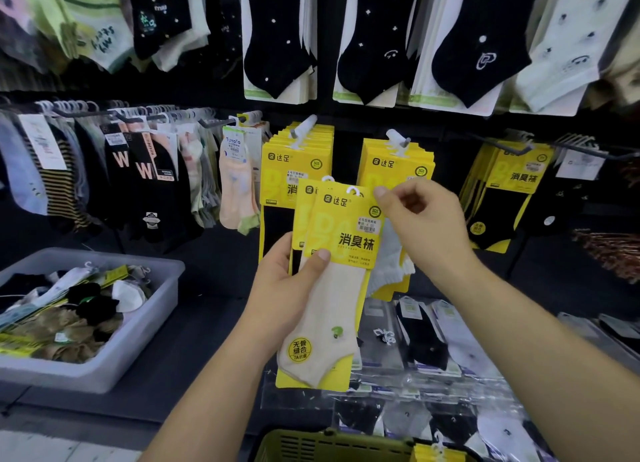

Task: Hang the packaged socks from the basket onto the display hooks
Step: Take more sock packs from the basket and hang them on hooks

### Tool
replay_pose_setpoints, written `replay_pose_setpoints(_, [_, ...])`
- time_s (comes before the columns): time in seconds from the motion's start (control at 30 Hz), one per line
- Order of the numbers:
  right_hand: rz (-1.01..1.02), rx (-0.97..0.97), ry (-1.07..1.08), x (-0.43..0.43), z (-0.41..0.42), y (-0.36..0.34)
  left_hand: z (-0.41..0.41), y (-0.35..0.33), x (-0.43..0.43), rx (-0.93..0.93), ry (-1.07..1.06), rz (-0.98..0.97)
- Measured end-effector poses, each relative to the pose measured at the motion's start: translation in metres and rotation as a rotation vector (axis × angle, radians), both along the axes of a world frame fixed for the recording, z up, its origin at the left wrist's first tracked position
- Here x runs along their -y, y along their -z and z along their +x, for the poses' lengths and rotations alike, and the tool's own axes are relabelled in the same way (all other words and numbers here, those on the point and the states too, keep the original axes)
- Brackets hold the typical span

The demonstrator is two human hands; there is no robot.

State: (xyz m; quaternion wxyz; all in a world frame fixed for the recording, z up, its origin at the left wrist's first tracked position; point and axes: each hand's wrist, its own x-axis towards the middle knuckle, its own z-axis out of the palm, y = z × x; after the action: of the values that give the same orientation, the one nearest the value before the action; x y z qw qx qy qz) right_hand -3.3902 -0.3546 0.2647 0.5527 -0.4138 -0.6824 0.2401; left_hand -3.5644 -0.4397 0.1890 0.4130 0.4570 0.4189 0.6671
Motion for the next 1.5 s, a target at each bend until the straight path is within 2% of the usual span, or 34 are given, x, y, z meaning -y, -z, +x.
replay_pose_setpoints(0.1, [-0.103,0.081,-0.129,0.008,-0.003,-0.009,0.002,0.001,0.000,-0.027,-0.029,0.001])
replay_pose_setpoints(0.23, [-0.147,0.123,-0.190,0.009,0.005,-0.015,0.001,0.002,-0.001,-0.120,-0.138,0.001])
replay_pose_setpoints(0.53, [-0.208,0.046,-0.284,0.002,0.013,-0.023,0.007,0.002,-0.005,-0.172,-0.175,-0.001])
replay_pose_setpoints(0.73, [-0.175,-0.026,-0.104,-0.011,0.015,-0.031,0.010,0.003,-0.009,-0.200,-0.159,0.007])
replay_pose_setpoints(0.97, [-0.038,-0.071,0.156,-0.030,0.017,-0.053,0.005,0.003,-0.010,-0.231,-0.180,0.025])
replay_pose_setpoints(1.13, [0.034,0.060,0.184,-0.035,0.012,-0.062,-0.007,0.004,-0.007,-0.298,-0.252,0.009])
replay_pose_setpoints(1.33, [0.084,0.266,0.260,-0.032,0.011,-0.057,-0.021,0.002,-0.004,-0.272,-0.280,0.016])
replay_pose_setpoints(1.5, [0.278,0.312,0.388,-0.014,0.011,-0.042,-0.017,0.000,0.000,-0.254,-0.190,0.018])
